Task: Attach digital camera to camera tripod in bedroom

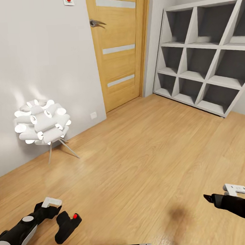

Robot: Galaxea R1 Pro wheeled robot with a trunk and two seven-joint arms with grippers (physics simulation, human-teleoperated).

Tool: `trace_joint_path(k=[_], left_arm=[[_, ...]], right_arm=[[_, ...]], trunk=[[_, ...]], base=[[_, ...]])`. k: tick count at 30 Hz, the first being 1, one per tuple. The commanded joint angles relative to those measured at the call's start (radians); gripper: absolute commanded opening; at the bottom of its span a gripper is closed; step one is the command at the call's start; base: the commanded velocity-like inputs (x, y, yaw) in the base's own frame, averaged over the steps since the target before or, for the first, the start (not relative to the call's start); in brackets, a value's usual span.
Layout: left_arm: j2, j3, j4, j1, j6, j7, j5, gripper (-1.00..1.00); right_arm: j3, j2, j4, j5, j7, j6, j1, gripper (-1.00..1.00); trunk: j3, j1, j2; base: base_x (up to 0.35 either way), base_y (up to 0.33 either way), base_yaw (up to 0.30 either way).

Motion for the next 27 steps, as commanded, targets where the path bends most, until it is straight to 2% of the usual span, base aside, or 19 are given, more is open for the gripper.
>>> trace_joint_path(k=[1, 4, 10, 11, 13, 17, 22, 27], left_arm=[[0.001, -0.007, 0.001, -0.001, -0.004, -0.002, 0.01, 1.0], [0.022, -0.01, 0.001, 0.004, -0.017, -0.025, 0.008, 1.0], [0.053, -0.009, 0.002, 0.005, -0.026, -0.179, 0.005, 1.0], [0.053, -0.009, 0.002, 0.005, -0.026, -0.179, 0.005, 1.0], [0.064, -0.008, 0.002, 0.001, -0.029, -0.254, 0.004, 1.0], [0.068, -0.006, 0.001, -0.002, -0.032, -0.298, 0.004, 1.0], [0.067, -0.007, -0.001, -0.004, -0.04, -0.319, 0.003, 1.0], [0.06, -0.021, -0.004, -0.004, -0.053, -0.283, -0.004, 1.0]], right_arm=[[-0.001, 0.0, -0.001, 0.009, 0.008, 0.005, -0.001, 1.0], [0.02, 0.008, -0.019, -0.01, 0.008, 0.043, -0.03, 1.0], [0.046, 0.012, -0.029, -0.02, 0.007, 0.066, -0.063, 1.0], [0.046, 0.012, -0.029, -0.02, 0.007, 0.066, -0.063, 1.0], [0.05, 0.012, -0.031, -0.021, 0.007, 0.069, -0.074, 1.0], [0.053, 0.013, -0.032, -0.022, 0.007, 0.071, -0.08, 1.0], [0.055, 0.012, -0.032, -0.023, 0.007, 0.071, -0.084, 1.0], [0.057, 0.012, -0.033, -0.023, 0.007, 0.073, -0.085, 1.0]], trunk=[[-0.001, 0.0, 0.0], [-0.001, 0.0, 0.0], [-0.001, 0.0, 0.0], [-0.001, 0.0, 0.0], [-0.001, 0.0, 0.0], [-0.001, 0.0, 0.0], [-0.001, 0.0, 0.0], [-0.001, 0.0, 0.0]], base=[[0.0, 0.0, 0.0], [0.0, 0.0, 0.0], [0.0, 0.0, 0.0], [0.0, 0.0, 0.0], [0.0, 0.0, 0.0], [0.0, 0.0, 0.0], [0.0, 0.0, 0.0], [0.0, 0.0, 0.0]])
